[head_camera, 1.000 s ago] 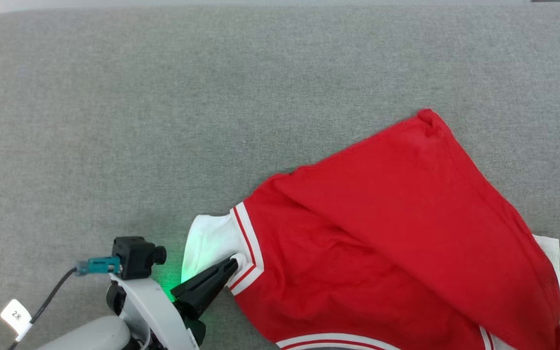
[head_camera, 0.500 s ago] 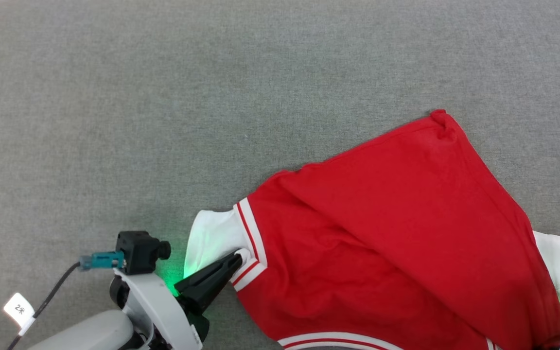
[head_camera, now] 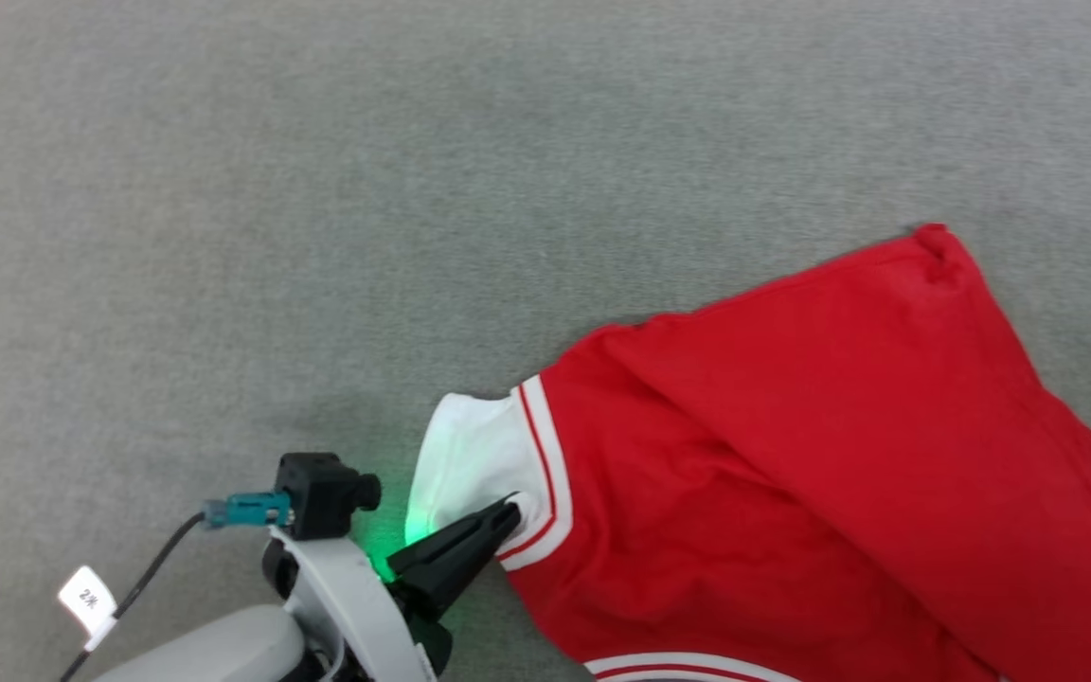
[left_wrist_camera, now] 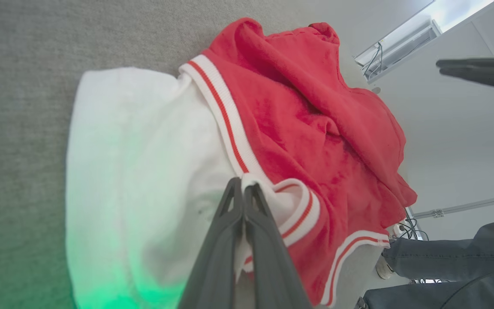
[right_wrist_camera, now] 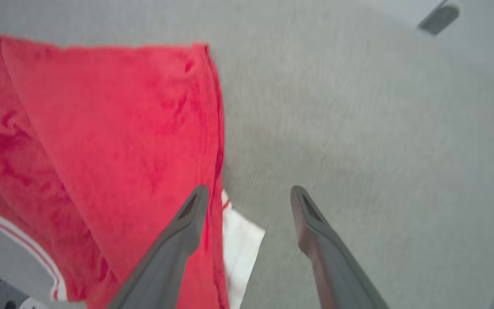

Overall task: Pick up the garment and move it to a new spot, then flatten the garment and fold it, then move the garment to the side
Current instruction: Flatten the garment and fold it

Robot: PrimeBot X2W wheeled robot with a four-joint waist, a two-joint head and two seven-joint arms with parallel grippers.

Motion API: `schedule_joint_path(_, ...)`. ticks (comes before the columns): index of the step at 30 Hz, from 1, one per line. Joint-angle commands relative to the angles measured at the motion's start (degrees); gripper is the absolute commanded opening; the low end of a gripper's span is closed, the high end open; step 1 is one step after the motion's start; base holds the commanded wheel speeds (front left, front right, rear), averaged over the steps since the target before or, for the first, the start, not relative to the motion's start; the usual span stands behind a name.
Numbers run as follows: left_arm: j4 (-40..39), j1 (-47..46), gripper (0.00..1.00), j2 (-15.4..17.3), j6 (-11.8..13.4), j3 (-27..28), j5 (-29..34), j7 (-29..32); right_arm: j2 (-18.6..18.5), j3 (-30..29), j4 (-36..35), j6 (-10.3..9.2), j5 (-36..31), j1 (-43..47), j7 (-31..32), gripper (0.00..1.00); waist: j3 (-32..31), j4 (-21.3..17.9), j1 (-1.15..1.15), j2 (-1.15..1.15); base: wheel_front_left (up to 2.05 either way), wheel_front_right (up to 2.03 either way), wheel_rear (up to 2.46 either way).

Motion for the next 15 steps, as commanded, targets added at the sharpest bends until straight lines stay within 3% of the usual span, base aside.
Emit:
schedule_joint_path(1,0.0,-0.5,0.00,-0.5,0.1,-0.2,0.2,0.1,-0.4,0.7,0.7,-0.06,-0.3,-2.5,-1.0,1.00,0.9,1.9,0.00,0.00,0.00,0.00,0.00)
schedule_joint_path(3,0.0,-1.2,0.00,-1.1,0.1,-0.5,0.3,0.1,-1.0,3.6,4.1,-0.06,-1.9,-9.0,-3.9,1.00,1.6,3.2,0.00,0.00,0.00,0.00,0.00)
schedule_joint_path(8,0.0,-3.4,0.00,-2.9,0.1,-1.5,0.8,0.1,-2.2,17.4,16.4,-0.05,-6.8,-23.8,-9.9,1.00,3.7,6.3,0.00,0.00,0.00,0.00,0.00)
schedule_joint_path(15,0.5,-6.6,0.00,-5.2,0.1,-2.9,1.1,0.1,-2.6,33.1,31.2,-0.06,-6.7,-33.9,-8.1,1.00,6.3,8.9,0.00,0.00,0.00,0.00,0.00)
